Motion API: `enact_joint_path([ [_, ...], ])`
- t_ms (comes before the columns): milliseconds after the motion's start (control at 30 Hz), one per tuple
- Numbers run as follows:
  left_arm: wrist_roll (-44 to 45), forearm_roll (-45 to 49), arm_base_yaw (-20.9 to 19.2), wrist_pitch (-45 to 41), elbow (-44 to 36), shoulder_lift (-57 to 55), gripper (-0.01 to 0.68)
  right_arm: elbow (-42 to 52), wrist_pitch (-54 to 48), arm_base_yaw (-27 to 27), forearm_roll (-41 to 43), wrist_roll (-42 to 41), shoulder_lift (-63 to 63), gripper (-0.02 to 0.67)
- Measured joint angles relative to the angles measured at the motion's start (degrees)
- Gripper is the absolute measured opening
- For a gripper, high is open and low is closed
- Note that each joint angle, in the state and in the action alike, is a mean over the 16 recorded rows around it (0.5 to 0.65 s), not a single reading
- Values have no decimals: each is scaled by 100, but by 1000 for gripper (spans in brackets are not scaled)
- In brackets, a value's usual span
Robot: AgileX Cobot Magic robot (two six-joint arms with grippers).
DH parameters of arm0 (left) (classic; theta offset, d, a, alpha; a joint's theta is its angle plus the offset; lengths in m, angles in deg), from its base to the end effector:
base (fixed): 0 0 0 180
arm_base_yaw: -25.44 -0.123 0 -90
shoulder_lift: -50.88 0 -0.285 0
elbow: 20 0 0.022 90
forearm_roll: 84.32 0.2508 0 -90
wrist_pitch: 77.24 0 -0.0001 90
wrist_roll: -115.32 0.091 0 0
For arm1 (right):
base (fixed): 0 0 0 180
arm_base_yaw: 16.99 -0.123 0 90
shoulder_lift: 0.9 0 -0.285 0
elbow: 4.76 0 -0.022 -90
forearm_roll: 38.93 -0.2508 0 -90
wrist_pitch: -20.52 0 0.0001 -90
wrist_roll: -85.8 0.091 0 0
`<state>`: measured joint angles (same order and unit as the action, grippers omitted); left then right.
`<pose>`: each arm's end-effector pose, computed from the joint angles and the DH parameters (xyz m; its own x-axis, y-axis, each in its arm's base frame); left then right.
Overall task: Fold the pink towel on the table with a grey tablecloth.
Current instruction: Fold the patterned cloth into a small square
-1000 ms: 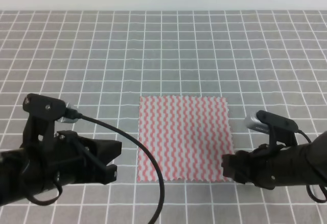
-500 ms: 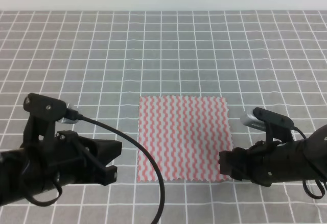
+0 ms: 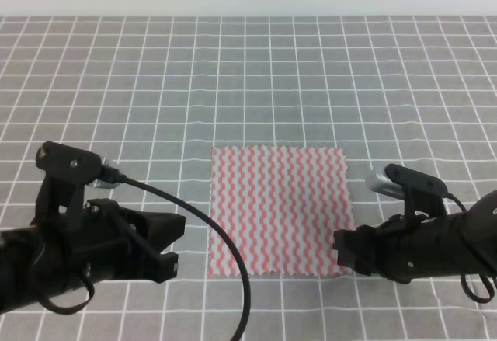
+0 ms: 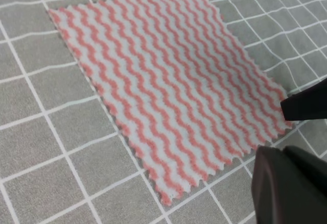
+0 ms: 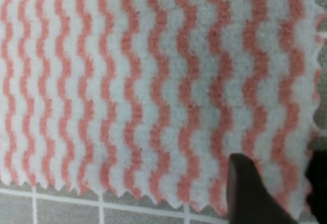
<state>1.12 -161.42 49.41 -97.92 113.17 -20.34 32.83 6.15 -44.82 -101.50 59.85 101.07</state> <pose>0.1806 -0.1147 0.2479 -0.6047 0.0826 -0.7922 0.5450 0.7681 -0.3360 0.2451 0.1521 0.1513 -0.9263 0.1573 -0.3424 -0.0256 0.8803 0.4737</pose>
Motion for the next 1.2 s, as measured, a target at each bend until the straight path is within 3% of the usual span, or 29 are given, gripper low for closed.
enact_joint_path([
  [533,107,3,0,-16,0,-4,-4,-20,0,0,59,0,-5,2],
  [867,864,3,0,40,0,-4,-4,-236,-32,0,144,0,-116,-12],
  [1200,2265,-440,0,83,0,-42,-4,-588,91,0,261,-1,-131,-13],
])
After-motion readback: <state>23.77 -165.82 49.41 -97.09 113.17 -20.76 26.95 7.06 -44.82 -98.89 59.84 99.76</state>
